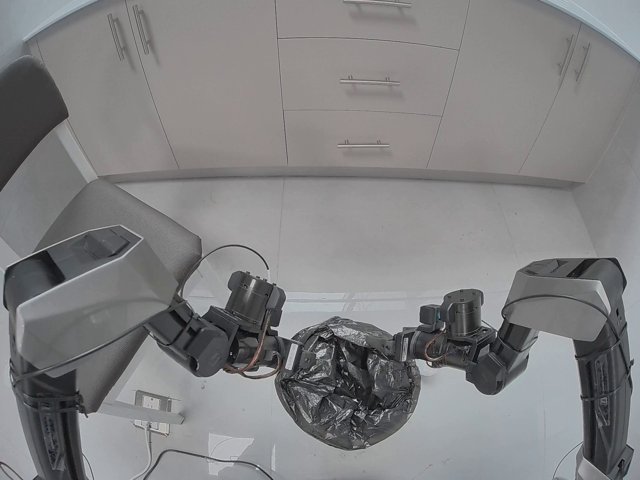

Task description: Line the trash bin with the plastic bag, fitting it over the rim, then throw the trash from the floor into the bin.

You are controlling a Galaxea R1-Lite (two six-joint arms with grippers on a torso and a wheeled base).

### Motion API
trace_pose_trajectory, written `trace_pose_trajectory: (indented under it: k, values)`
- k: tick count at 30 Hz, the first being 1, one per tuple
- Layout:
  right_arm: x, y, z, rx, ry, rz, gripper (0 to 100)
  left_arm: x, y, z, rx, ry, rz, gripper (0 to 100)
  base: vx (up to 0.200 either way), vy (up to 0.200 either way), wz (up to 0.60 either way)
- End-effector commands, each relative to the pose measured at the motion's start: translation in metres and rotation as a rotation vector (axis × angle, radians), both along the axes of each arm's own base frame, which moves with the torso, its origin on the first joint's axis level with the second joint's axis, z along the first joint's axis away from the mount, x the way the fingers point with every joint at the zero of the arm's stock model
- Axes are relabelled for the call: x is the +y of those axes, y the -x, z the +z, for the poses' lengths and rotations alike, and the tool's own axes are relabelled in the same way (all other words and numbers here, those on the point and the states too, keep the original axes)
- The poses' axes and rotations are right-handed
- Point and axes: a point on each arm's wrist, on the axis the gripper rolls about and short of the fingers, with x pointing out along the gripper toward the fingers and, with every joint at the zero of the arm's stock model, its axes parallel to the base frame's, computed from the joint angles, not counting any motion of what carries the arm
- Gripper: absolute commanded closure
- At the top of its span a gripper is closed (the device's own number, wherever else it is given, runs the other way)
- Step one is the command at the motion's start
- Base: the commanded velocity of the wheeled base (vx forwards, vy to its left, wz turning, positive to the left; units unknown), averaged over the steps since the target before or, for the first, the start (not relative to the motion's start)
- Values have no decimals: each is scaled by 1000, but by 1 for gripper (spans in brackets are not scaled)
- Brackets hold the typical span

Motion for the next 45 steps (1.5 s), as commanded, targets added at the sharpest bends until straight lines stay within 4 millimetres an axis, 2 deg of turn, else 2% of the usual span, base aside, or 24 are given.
trace_pose_trajectory:
  k: [1,5,7,8,9,10,11,12,13,14,15,16,17,19,20,21,22,27,32,35,39,45]
  values:
    - [-1,0,7,-14,-5,-3,0,12,40,48,-54,53,-24,0,0,0,0]
    - [0,0,7,-16,-4,-6,0,35,66,62,-110,104,15,0,0,0,0]
    - [-1,-1,8,-19,-6,-7,0,42,73,70,-145,142,40,0,0,0,0]
    - [-4,-2,7,-19,-6,-16,0,55,83,82,-203,200,78,0,0,0,0]
    - [-4,-2,7,-19,-6,-16,0,55,83,82,-203,200,78,0,0,0,0]
    - [-9,-8,8,-28,-9,-33,0,79,98,108,-326,277,130,0,0,0,0]
    - [-10,-9,8,-29,-10,-36,0,82,100,111,-343,286,137,0,0,0,0]
    - [-14,-13,9,-38,-12,-51,0,99,113,128,-412,316,172,0,0,0,0]
    - [-16,-16,10,-44,-14,-59,0,108,120,134,-440,324,189,0,0,0,0]
    - [-16,-16,10,-44,-14,-59,0,108,120,134,-440,324,189,0,0,0,0]
    - [-23,-24,15,-67,-21,-85,0,124,143,144,-494,333,229,0,0,0,0]
    - [-24,-25,16,-72,-22,-89,0,126,147,144,-499,330,235,0,0,0,0]
    - [-30,-32,21,-93,-25,-122,0,135,166,146,-529,317,275,0,0,0,0]
    - [-31,-33,22,-96,-27,-128,0,135,166,146,-529,317,275,0,0,0,0]
    - [-40,-47,29,-114,-32,-178,0,149,194,146,-560,284,346,0,0,0,0]
    - [-41,-48,29,-112,-31,-181,0,150,197,146,-561,279,352,0,0,0,0]
    - [-43,-56,32,-85,-28,-199,0,156,210,144,-557,251,378,0,0,0,0]
    - [-46,-91,44,-36,-28,-289,0,176,237,142,-537,156,479,0,0,0,0]
    - [-45,-119,49,-19,-11,-305,0,192,267,139,-572,127,564,0,0,0,0]
    - [-42,-136,44,-10,21,-314,0,198,285,137,-597,78,577,0,0,0,0]
    - [-36,-159,26,3,46,-339,0,203,317,117,-639,79,607,0,0,0,0]
    - [-34,-175,8,24,66,-343,0,207,342,92,-742,117,616,0,0,0,0]
